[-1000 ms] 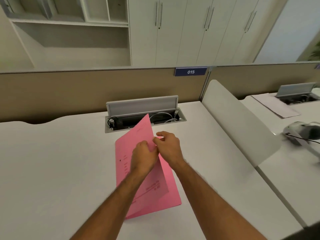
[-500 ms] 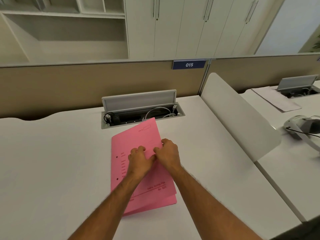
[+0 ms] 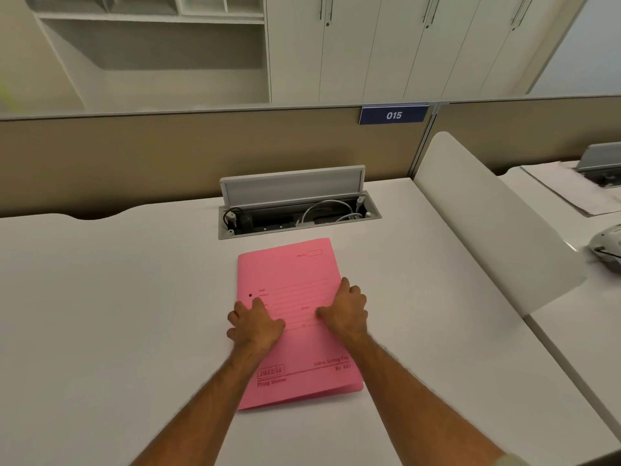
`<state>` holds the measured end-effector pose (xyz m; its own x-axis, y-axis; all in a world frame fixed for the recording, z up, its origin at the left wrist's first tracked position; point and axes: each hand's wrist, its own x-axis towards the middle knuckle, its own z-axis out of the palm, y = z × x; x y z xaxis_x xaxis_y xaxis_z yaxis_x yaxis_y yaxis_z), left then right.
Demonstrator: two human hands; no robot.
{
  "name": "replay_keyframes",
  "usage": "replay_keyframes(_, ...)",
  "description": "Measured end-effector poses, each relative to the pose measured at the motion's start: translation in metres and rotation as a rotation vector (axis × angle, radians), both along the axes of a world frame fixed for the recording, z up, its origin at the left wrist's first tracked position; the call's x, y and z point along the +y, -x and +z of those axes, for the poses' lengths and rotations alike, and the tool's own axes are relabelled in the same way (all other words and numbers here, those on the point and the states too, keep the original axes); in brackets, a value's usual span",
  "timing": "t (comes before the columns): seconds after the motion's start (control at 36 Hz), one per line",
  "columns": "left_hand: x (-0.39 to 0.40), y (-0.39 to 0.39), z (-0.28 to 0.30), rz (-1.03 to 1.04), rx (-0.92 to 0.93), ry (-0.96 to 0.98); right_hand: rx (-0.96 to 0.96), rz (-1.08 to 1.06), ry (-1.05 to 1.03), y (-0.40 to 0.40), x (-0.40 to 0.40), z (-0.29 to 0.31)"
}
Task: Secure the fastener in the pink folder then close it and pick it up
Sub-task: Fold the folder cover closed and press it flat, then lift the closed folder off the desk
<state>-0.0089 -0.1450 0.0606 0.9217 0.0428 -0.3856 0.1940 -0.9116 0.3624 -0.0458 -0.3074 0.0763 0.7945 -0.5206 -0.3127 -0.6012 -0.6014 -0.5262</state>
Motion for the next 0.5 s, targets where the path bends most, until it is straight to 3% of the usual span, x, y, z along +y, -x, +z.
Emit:
replay_keyframes(0.33,0.024,0.004,-0.003,0.140,0.084,0.095,0.083,0.055,0.091,0.007,0.002,-0.033)
replay_keyframes(0.5,0.026,0.000,0.002,0.293,0.113,0.274,0.095,0.070,0.113,0.009,0.003,-0.038)
